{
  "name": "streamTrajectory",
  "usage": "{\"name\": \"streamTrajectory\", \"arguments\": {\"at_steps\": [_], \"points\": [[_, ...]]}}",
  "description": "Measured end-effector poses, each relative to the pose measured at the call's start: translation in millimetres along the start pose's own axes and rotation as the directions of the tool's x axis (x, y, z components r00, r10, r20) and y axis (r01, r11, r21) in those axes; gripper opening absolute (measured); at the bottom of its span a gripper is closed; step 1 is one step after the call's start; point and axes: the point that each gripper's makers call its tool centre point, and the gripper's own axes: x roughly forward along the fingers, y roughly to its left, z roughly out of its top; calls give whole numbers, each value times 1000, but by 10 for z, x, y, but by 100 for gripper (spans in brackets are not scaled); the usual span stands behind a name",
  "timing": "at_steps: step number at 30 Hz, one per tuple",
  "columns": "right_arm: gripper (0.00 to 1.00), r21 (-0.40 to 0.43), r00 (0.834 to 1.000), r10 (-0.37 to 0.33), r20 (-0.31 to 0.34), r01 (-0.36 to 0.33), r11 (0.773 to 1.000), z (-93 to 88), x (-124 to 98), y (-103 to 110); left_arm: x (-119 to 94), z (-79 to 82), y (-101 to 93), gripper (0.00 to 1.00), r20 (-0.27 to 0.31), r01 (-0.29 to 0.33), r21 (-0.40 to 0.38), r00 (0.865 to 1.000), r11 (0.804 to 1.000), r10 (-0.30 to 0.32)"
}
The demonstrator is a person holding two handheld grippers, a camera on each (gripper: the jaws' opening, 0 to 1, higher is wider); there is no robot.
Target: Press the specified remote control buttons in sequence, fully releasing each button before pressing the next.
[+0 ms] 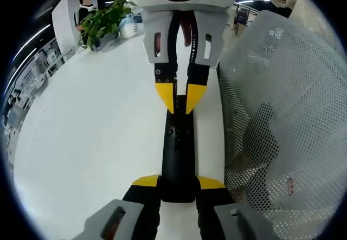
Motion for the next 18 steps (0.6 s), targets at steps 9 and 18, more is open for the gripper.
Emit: {"name": "streamTrajectory", "arguments": {"at_steps": [9, 18], "points": [[7, 39, 998, 2, -68, 0, 999, -14, 11, -9, 3, 3, -7, 25, -17, -1, 22, 1000, 1000, 2], [7, 36, 997, -54, 53, 52, 998, -26, -14, 20, 2, 3, -7, 25, -8, -5, 2, 1000, 1000, 5]]}}
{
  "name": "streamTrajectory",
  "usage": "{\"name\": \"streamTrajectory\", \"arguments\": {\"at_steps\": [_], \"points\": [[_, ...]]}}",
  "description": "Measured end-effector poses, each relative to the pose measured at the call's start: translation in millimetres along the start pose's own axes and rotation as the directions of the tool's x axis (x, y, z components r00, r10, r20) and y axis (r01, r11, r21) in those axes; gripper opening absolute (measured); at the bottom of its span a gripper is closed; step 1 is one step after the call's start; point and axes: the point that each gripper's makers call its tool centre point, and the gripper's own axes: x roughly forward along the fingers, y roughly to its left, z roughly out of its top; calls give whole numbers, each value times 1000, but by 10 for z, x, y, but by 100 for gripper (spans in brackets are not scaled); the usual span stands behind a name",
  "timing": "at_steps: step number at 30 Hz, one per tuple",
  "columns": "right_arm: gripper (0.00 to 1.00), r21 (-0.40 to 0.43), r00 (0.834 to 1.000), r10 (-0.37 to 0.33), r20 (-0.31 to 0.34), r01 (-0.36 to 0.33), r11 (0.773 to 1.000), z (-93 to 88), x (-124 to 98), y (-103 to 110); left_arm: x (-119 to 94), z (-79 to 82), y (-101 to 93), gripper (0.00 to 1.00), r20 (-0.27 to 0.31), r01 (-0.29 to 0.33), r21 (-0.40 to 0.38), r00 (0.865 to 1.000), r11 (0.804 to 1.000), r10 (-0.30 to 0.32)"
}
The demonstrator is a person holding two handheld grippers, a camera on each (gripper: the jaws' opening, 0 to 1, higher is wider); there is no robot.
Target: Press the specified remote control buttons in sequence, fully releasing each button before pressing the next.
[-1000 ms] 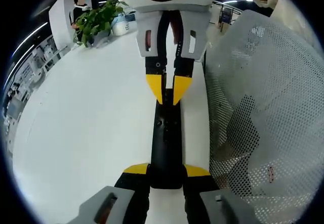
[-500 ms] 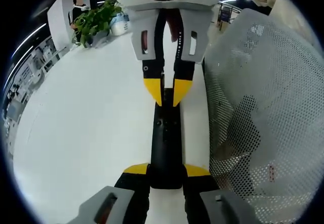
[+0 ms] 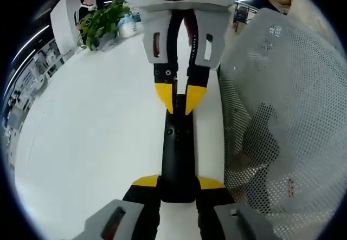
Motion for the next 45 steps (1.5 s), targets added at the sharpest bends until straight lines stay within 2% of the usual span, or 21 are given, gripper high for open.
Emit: {"name": "streamTrajectory", "arguments": {"at_steps": [1, 7, 17, 21, 26, 29, 33, 37, 41, 45], "points": [[7, -17, 1000, -3, -1, 3, 1000, 6, 4, -2, -1, 1, 0, 25, 1, -1, -2, 1000, 1000, 1], [7, 10, 1000, 18, -11, -18, 1000, 13, 6, -29, 2, 0, -5, 25, 2, -10, -18, 1000, 1000, 10], [8, 74, 999, 38, 25, -40, 996, 26, 0, -34, -1, 1, -10, 25, 11, -14, -24, 1000, 1000, 14], [10, 73, 999, 37, 32, -39, 997, 45, 5, -34, 0, 1, -9, 25, 12, -13, -27, 1000, 1000, 13], [10, 55, 999, 47, 6, -48, 997, 52, 15, -31, -1, 3, -9, 25, 12, -11, -26, 1000, 1000, 11], [10, 13, 998, 48, -28, -48, 999, 57, 21, -23, -1, 2, -10, 25, 12, -10, -25, 1000, 1000, 11], [10, -4, 997, 43, -70, -44, 999, 63, 35, -23, 0, 2, -9, 25, 10, -8, -21, 1000, 1000, 8], [10, -54, 995, 34, -92, -39, 998, 53, 39, -17, 3, 1, -13, 25, 4, -10, -14, 1000, 1000, 10], [10, -18, 995, 41, -92, -43, 999, 52, 37, -42, -2, 4, -16, 25, 7, -10, -18, 1000, 1000, 10], [10, -21, 993, 56, -103, -58, 998, 53, 41, -34, 1, 2, -17, 25, 10, -11, -19, 1000, 1000, 11]]}}
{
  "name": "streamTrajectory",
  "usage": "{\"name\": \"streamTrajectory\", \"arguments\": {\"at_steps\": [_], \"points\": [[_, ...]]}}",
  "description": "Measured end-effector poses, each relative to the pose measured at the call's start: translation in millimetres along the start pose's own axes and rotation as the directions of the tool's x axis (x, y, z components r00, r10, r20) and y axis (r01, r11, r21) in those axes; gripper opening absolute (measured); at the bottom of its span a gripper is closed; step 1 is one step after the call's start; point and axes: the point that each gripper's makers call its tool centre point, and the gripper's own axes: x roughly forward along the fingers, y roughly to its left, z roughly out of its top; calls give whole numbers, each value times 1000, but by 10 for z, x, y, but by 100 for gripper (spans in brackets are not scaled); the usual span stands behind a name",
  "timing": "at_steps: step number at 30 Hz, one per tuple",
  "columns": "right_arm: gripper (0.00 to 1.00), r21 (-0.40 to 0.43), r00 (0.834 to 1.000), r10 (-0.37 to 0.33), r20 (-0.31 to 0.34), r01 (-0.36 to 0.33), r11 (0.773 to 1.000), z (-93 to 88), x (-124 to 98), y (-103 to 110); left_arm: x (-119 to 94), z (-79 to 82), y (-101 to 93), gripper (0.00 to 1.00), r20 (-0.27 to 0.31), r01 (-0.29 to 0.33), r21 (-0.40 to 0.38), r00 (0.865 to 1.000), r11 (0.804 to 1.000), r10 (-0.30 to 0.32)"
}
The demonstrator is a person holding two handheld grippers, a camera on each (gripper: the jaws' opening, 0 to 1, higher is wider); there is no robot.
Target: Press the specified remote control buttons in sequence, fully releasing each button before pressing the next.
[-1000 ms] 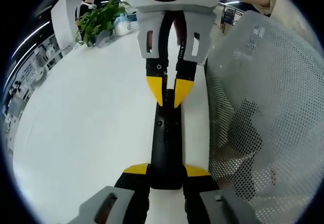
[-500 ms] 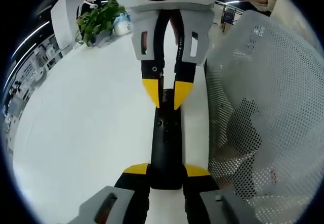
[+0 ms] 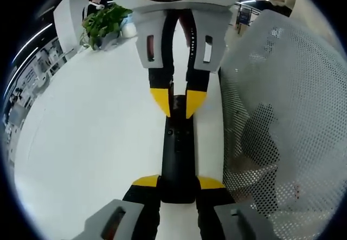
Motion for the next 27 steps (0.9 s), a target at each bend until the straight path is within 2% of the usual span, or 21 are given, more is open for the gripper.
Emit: {"name": "streamTrajectory", "arguments": {"at_steps": [4, 10, 27], "points": [[10, 42, 1000, -2, 12, 1, 999, -7, -3, -2, 1, -2, 2, 25, 6, 3, 1, 1000, 1000, -3], [10, 78, 998, -43, 53, 39, 996, -5, -8, 4, 2, -3, 3, 25, -2, 13, 13, 1000, 1000, -13], [10, 70, 998, -39, 46, 36, 997, 14, -21, 6, -7, -4, -3, 25, -9, 14, 14, 1000, 1000, -14]]}}
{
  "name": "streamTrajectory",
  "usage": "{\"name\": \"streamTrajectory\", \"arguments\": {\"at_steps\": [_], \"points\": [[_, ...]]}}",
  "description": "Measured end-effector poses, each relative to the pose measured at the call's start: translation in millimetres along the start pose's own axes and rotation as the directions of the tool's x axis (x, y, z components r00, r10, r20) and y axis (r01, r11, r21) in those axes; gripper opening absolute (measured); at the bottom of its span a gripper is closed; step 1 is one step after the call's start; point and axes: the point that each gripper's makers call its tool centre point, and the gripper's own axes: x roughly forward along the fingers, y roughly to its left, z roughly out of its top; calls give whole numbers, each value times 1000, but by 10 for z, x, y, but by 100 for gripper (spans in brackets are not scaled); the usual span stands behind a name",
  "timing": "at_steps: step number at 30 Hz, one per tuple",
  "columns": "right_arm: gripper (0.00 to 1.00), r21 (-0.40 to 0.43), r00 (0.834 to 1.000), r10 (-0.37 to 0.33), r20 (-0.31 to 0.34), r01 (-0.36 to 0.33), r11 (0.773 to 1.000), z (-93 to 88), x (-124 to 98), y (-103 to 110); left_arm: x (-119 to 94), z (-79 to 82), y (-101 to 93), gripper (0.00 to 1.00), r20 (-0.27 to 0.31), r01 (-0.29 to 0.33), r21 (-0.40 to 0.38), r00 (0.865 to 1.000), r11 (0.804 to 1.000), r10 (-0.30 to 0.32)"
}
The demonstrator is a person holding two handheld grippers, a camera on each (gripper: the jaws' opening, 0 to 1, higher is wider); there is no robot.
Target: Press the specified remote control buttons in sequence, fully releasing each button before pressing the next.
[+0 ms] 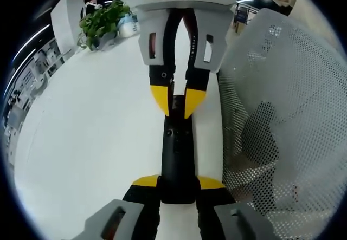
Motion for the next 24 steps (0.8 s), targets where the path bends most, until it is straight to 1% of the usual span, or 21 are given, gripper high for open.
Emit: {"name": "streamTrajectory", "arguments": {"at_steps": [10, 14, 16, 18, 24], "points": [[9, -6, 1000, -3, -12, 3, 1000, 3, 11, -3, 8, 1, 5, 25, 0, 0, 0, 1000, 1000, 0], [9, 21, 1000, 9, -23, -8, 1000, 2, 19, -20, 9, 1, 8, 25, 4, 1, -2, 1000, 1000, -1], [9, 46, 999, 26, -26, -25, 999, -3, 28, -30, 10, 1, 11, 25, 5, 2, -2, 1000, 1000, -2], [9, 28, 999, 37, -27, -36, 999, -3, 26, -24, 11, 2, 12, 25, 7, 3, -3, 1000, 1000, -3], [9, 27, 998, 39, -47, -37, 999, -1, 33, -16, 7, 4, 10, 25, 13, 5, -7, 1000, 1000, -5]]}}
